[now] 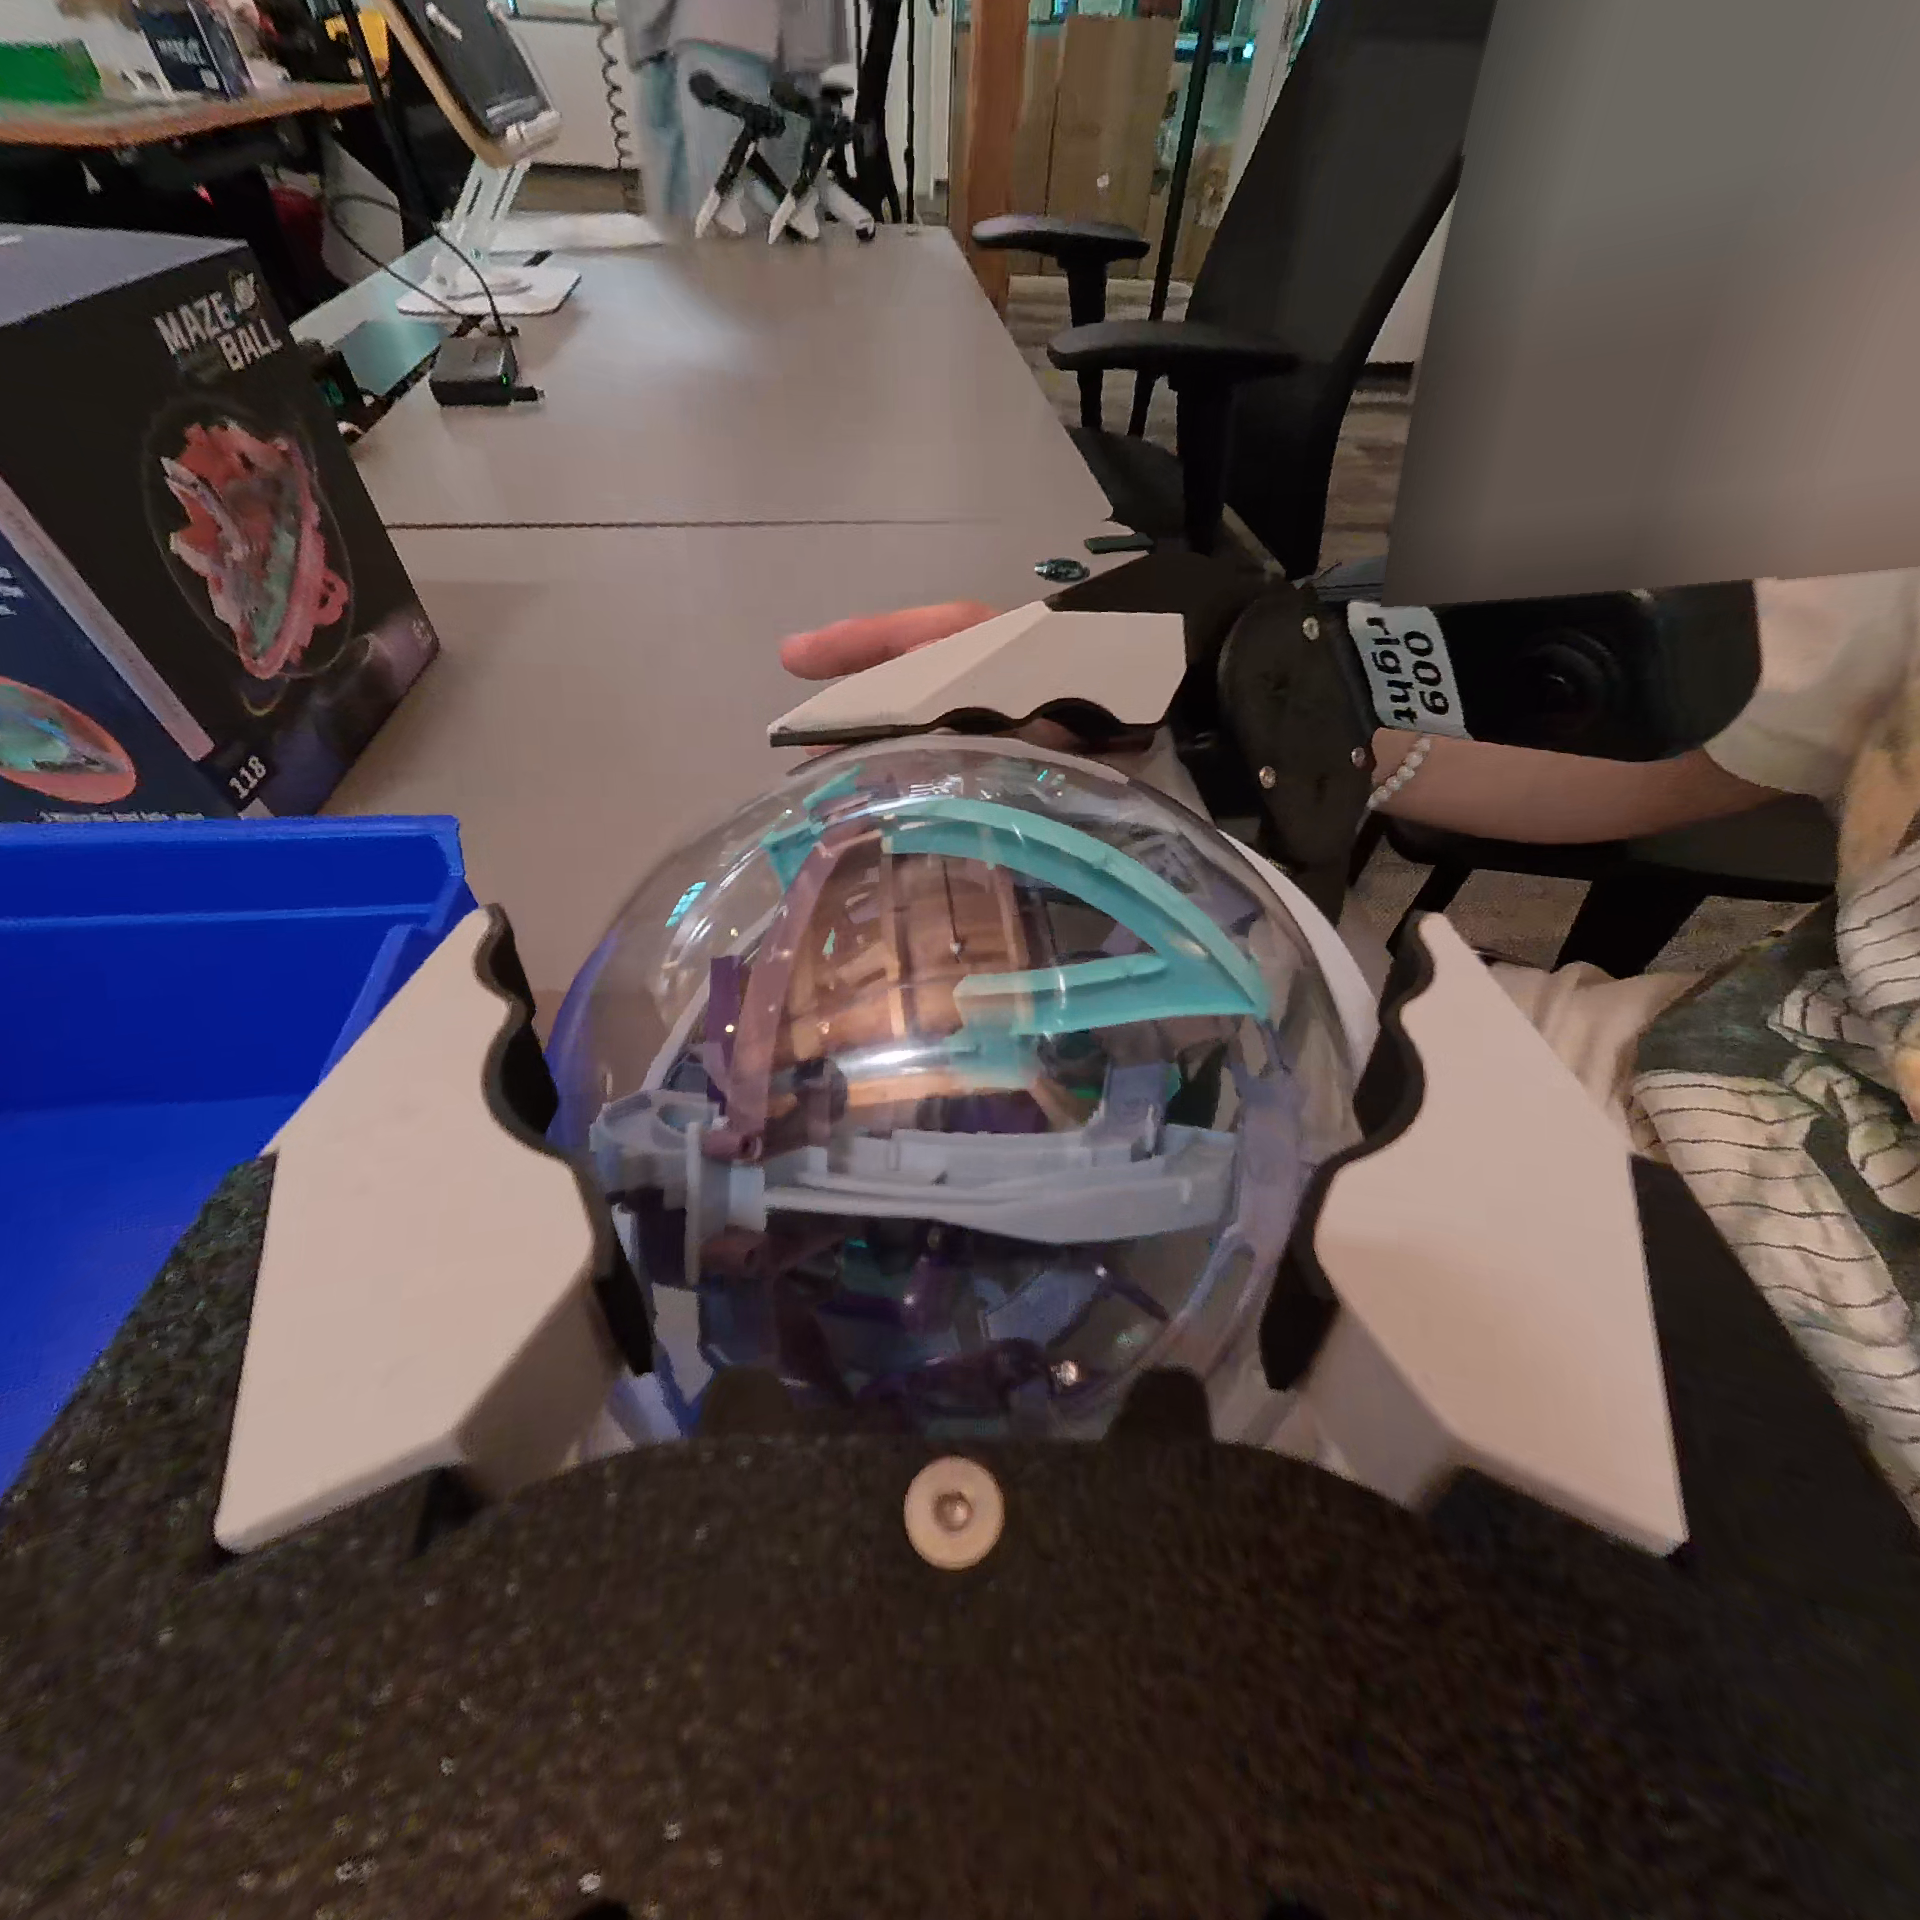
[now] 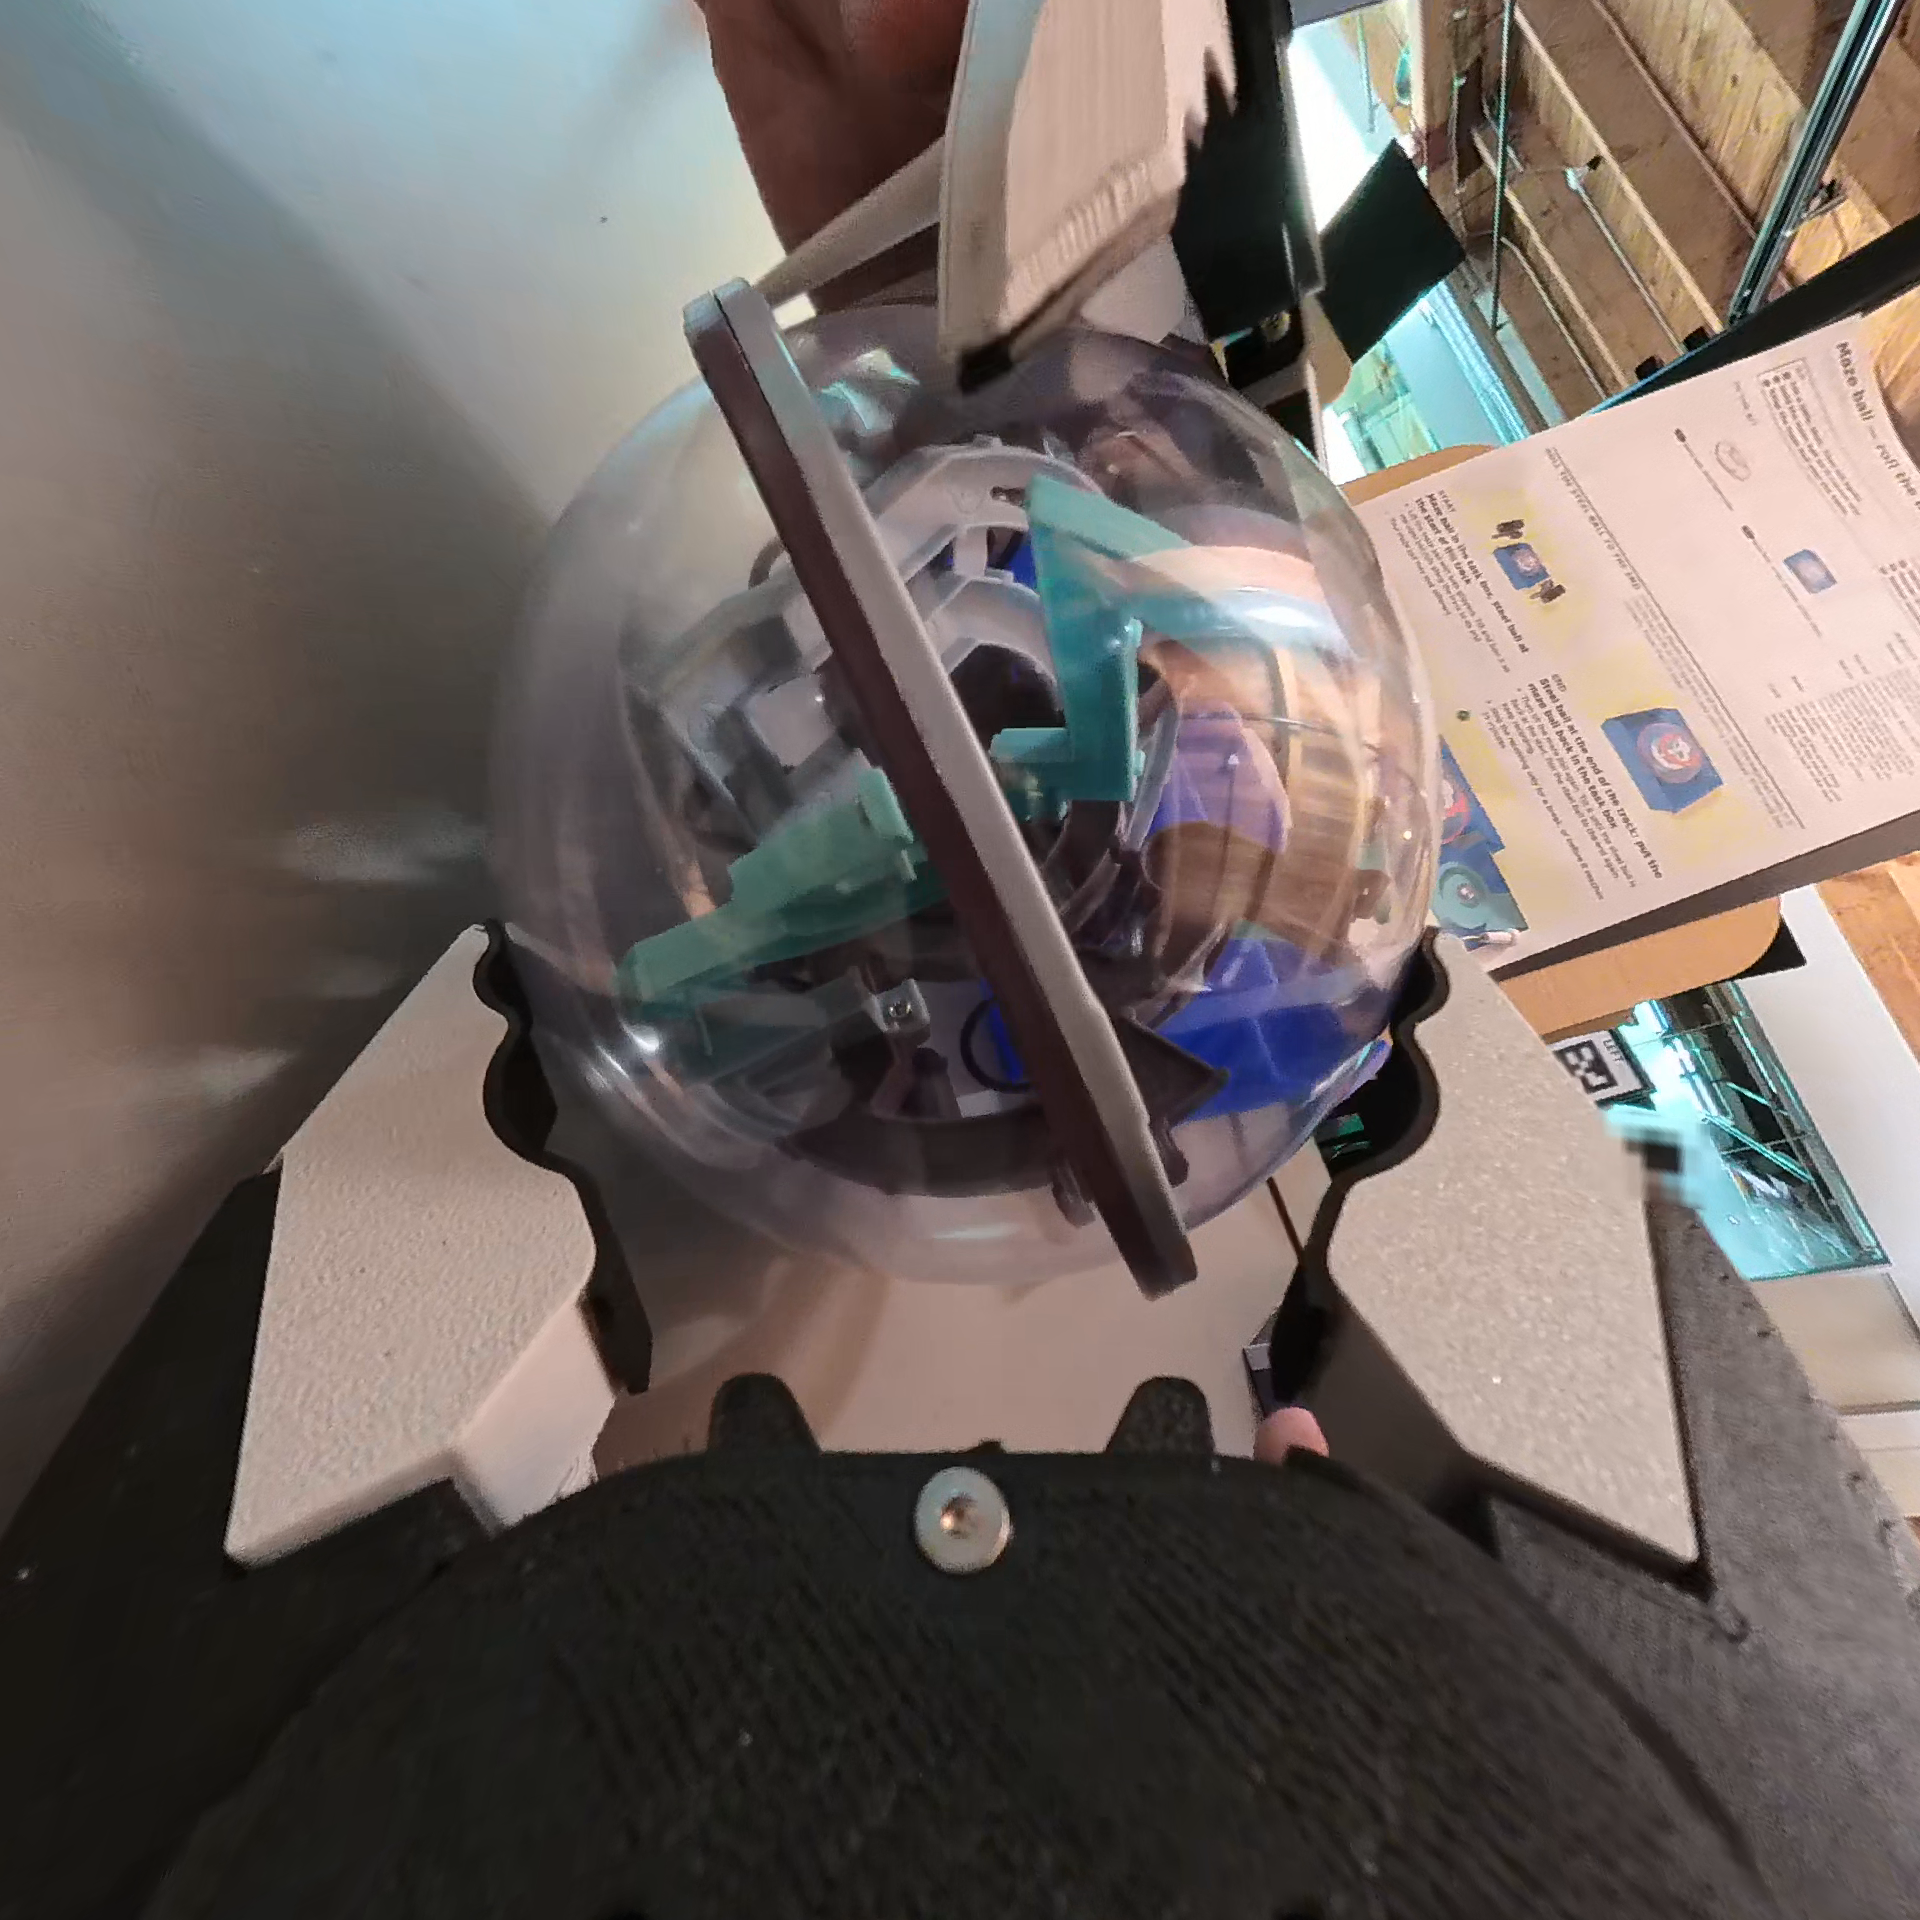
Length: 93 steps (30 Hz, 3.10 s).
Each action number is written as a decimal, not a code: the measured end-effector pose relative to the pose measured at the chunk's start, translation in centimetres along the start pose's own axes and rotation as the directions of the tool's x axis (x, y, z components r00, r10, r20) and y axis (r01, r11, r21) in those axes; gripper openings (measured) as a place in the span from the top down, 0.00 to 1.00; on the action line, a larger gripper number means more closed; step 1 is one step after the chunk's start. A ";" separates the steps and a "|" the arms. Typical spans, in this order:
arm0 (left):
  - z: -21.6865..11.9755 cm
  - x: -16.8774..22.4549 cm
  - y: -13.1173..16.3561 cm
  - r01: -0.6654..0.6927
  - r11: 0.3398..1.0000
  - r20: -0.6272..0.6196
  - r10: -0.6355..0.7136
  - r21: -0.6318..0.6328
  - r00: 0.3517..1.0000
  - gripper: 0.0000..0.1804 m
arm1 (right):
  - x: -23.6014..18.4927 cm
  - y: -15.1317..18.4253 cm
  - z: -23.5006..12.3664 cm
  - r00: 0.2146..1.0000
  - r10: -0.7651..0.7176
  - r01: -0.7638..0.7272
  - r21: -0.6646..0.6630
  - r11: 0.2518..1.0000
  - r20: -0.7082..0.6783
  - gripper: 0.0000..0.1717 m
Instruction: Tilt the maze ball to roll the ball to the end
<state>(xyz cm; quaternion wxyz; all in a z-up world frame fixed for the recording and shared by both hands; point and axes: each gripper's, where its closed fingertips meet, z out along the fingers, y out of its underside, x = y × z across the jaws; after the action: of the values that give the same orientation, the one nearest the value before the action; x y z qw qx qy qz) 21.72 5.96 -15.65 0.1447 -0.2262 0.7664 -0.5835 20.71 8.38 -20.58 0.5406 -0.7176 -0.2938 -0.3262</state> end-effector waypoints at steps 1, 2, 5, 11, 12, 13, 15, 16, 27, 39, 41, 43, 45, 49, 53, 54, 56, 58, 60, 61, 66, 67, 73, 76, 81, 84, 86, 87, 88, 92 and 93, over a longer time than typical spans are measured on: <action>-0.1 0.1 -0.2 -0.003 1.000 -0.007 0.003 0.019 1.000 0.15 | 0.0 0.0 0.0 1.000 0.003 -0.003 0.000 1.000 0.004 0.08; -0.3 0.1 -0.4 -0.004 0.999 -0.016 0.005 0.042 1.000 0.15 | 0.0 0.0 0.1 1.000 0.008 -0.008 0.001 1.000 0.006 0.09; -0.8 0.4 -0.9 0.001 0.994 -0.049 0.005 0.105 0.999 0.14 | 0.0 0.0 0.1 1.000 0.007 -0.007 0.001 1.000 0.013 0.08; -2.0 0.6 -1.6 0.011 0.977 -0.082 0.007 0.214 0.997 0.14 | 0.1 0.1 0.3 0.998 0.011 -0.010 -0.007 1.000 0.054 0.09; -1.9 0.7 -1.2 -0.021 0.979 -0.074 0.036 0.202 0.997 0.14 | 0.2 0.0 0.4 0.998 0.010 -0.010 -0.004 1.000 0.060 0.09; -1.9 0.7 -0.9 -0.054 0.980 -0.065 0.067 0.192 0.996 0.14 | 0.2 -0.1 0.5 0.998 0.012 -0.012 -0.001 1.000 0.065 0.09; -2.0 0.7 -0.6 -0.079 0.978 -0.062 0.093 0.191 0.994 0.14 | 0.2 -0.2 0.6 0.997 0.012 -0.012 0.007 1.000 0.072 0.09; -2.2 0.8 -0.7 -0.070 0.975 -0.073 0.087 0.210 0.993 0.14 | 0.2 -0.3 0.6 0.997 0.012 -0.013 0.010 1.000 0.076 0.09; -1.9 -0.1 1.1 -0.103 0.982 -0.044 0.111 0.161 0.993 0.13 | 0.2 -0.6 1.2 0.984 0.092 -0.101 0.055 0.993 0.153 0.08; -2.2 -1.9 1.2 0.023 0.988 -0.026 -0.019 0.155 0.999 0.13 | 0.8 -0.2 2.2 0.962 0.171 -0.191 0.078 0.978 0.214 0.08; -2.2 -2.0 1.1 0.031 0.987 -0.027 -0.027 0.160 0.999 0.13 | 0.9 -0.2 2.2 0.959 0.178 -0.200 0.084 0.976 0.219 0.08; -2.3 -2.1 1.1 0.045 0.986 -0.027 -0.041 0.162 0.999 0.13 | 0.9 -0.2 2.3 0.956 0.186 -0.211 0.090 0.973 0.225 0.08; -2.2 -2.3 1.1 0.058 0.985 -0.026 -0.054 0.164 0.998 0.13 | 1.0 -0.1 2.3 0.952 0.197 -0.224 0.094 0.970 0.232 0.08; -2.2 -2.6 1.1 0.084 0.982 -0.023 -0.081 0.171 0.996 0.13 | 1.1 0.0 2.4 0.946 0.215 -0.246 0.102 0.964 0.243 0.08; -2.1 -2.8 1.1 0.096 0.982 -0.018 -0.095 0.164 0.995 0.13 | 1.2 0.1 2.4 0.942 0.222 -0.253 0.100 0.962 0.251 0.08; -2.1 -2.8 1.1 0.098 0.982 -0.016 -0.096 0.163 0.995 0.13 | 1.2 0.1 2.4 0.942 0.223 -0.254 0.099 0.962 0.253 0.08; -2.1 -2.9 1.1 0.104 0.981 -0.016 -0.102 0.163 0.995 0.13 | 1.2 0.1 2.4 0.940 0.228 -0.260 0.099 0.961 0.255 0.08; -2.1 -3.0 1.1 0.115 0.980 -0.015 -0.114 0.162 0.993 0.13 | 1.3 0.2 2.5 0.936 0.238 -0.270 0.093 0.958 0.261 0.08; -2.0 -3.2 1.0 0.129 0.979 -0.014 -0.129 0.158 0.992 0.13 | 1.3 0.3 2.5 0.930 0.252 -0.285 0.094 0.954 0.268 0.08; -2.0 -3.3 1.0 0.139 0.977 -0.012 -0.139 0.159 0.990 0.13 | 1.4 0.4 2.5 0.927 0.261 -0.295 0.094 0.951 0.270 0.08; -1.9 -3.9 0.9 0.181 0.969 -0.008 -0.182 0.168 0.983 0.14 | 1.6 0.6 2.6 0.912 0.301 -0.339 0.096 0.936 0.279 0.08; -1.9 -3.9 0.9 0.184 0.969 -0.005 -0.185 0.166 0.983 0.14 | 1.6 0.6 2.6 0.910 0.304 -0.341 0.094 0.935 0.281 0.08; -1.8 -3.9 1.0 0.181 0.971 0.002 -0.184 0.156 0.983 0.14 | 1.6 0.7 2.6 0.911 0.301 -0.334 0.079 0.939 0.282 0.08; -1.8 -4.0 0.9 0.186 0.970 0.002 -0.189 0.155 0.982 0.14 | 1.6 0.8 2.6 0.908 0.308 -0.341 0.076 0.937 0.285 0.08; -1.9 -4.2 0.8 0.194 0.965 0.001 -0.197 0.176 0.980 0.14 | 1.7 0.9 2.7 0.903 0.318 -0.349 0.065 0.935 0.288 0.08; -2.0 -4.5 0.8 0.204 0.960 -0.002 -0.208 0.194 0.978 0.15 | 1.8 1.0 2.8 0.900 0.323 -0.354 0.060 0.933 0.294 0.08; -2.1 -4.6 0.8 0.208 0.957 -0.007 -0.211 0.200 0.977 0.15 | 1.9 0.9 2.9 0.897 0.327 -0.358 0.057 0.932 0.297 0.08; -2.2 -4.6 0.8 0.209 0.957 -0.009 -0.212 0.201 0.977 0.15 | 1.9 0.9 2.9 0.897 0.328 -0.359 0.055 0.932 0.297 0.08; -2.2 -4.6 0.8 0.210 0.957 -0.012 -0.212 0.201 0.977 0.15 | 1.9 0.9 2.9 0.896 0.330 -0.360 0.053 0.931 0.297 0.08; -2.2 -4.7 0.8 0.217 0.957 -0.022 -0.217 0.192 0.976 0.16 | 2.0 1.0 3.0 0.892 0.344 -0.373 0.048 0.927 0.294 0.08; -2.2 -4.7 0.8 0.218 0.958 -0.023 -0.218 0.187 0.976 0.16 | 2.0 1.0 3.0 0.891 0.347 -0.376 0.047 0.925 0.294 0.08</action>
<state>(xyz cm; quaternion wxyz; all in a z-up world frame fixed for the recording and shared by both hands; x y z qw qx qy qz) 24.60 10.36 -15.99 0.0994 -0.2938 0.6784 -0.6660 23.17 11.13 -20.22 0.5808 -0.7700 -0.2448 -0.0996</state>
